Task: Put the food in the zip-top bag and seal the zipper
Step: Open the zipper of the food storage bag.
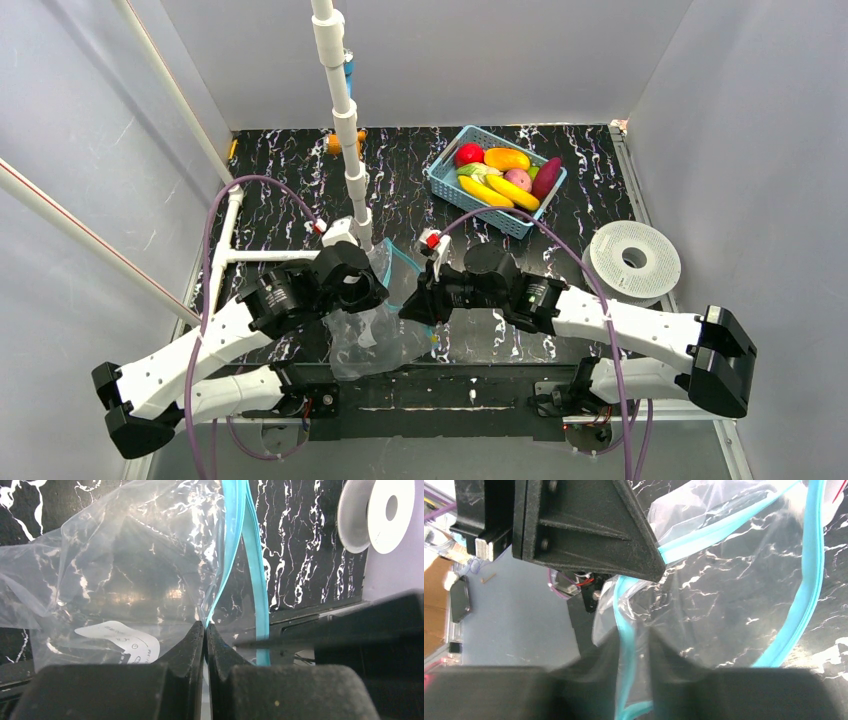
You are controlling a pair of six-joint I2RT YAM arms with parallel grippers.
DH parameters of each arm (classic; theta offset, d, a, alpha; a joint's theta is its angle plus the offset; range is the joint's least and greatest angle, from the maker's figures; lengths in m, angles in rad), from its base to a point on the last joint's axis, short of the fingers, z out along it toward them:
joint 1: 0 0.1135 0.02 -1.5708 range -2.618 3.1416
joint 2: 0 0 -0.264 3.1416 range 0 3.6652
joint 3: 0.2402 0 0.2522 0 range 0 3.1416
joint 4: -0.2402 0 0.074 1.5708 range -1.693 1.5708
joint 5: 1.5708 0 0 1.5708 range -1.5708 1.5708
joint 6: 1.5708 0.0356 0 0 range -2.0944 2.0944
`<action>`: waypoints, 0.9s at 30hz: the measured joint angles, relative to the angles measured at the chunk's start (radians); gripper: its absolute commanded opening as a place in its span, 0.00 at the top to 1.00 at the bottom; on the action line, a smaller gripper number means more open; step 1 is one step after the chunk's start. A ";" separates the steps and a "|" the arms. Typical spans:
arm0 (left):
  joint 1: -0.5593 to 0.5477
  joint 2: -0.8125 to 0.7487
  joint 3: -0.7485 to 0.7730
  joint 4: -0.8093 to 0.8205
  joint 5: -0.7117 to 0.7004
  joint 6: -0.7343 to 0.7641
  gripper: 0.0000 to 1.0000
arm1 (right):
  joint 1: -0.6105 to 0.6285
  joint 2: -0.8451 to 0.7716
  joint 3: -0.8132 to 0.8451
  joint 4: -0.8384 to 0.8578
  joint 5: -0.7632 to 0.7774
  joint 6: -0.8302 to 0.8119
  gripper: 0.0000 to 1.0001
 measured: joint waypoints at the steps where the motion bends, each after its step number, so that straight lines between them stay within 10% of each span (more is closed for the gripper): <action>1: 0.000 0.000 -0.001 0.001 -0.001 0.005 1.00 | 0.000 -0.001 0.003 -0.008 0.001 0.013 0.42; 6: 0.000 0.000 -0.001 0.004 0.002 0.029 1.00 | -0.002 -0.029 0.058 -0.114 0.082 0.055 0.15; 16: 0.000 -0.069 -0.031 0.018 0.009 0.035 1.00 | -0.175 -0.085 0.133 -0.349 0.264 0.229 0.13; 27: 0.000 -0.089 -0.031 0.019 0.019 0.027 1.00 | -0.158 0.056 0.142 -0.351 0.140 0.289 0.49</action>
